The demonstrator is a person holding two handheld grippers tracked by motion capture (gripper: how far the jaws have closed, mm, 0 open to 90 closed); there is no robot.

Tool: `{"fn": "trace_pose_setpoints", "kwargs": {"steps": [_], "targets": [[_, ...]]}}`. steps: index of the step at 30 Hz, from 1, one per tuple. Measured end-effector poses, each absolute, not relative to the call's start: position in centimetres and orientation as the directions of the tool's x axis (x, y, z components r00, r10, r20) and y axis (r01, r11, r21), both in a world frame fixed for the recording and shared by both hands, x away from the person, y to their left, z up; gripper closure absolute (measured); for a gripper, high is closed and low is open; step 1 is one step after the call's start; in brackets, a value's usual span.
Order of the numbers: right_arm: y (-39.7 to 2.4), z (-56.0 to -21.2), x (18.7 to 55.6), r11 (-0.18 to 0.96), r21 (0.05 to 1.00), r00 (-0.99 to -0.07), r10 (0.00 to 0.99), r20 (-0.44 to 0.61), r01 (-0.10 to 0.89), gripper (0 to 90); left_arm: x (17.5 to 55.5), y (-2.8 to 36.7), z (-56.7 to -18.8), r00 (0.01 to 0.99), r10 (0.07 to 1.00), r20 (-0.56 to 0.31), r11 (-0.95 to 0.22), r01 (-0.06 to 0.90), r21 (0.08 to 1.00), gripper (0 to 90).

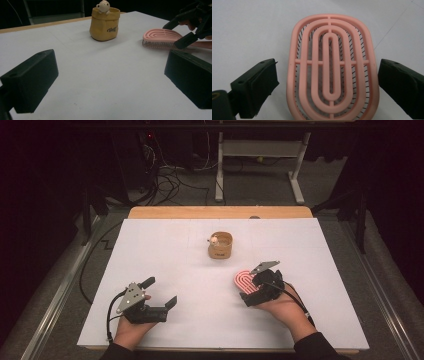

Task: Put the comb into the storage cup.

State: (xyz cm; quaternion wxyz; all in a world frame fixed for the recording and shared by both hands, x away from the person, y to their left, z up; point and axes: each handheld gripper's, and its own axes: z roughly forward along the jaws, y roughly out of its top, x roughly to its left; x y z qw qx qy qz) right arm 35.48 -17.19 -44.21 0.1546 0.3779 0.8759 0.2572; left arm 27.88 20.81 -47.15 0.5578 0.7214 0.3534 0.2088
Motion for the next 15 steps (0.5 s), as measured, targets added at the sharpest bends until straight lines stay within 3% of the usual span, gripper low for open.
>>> {"fn": "trace_pose_setpoints", "kwargs": {"steps": [7,15], "targets": [[-17.0,-44.45,35.66,0.604,0.543,-0.675,0.732,-0.09,0.583,14.8,27.86,20.85,-47.16,0.66,0.745,-0.099,-0.12,0.279,0.953,0.0],[-17.0,-44.53,35.88,0.606,0.535,-0.671,0.735,-0.095,0.589,18.9,27.85,20.9,-47.2,0.658,0.746,-0.105,-0.114,0.281,0.953,0.0]]}}
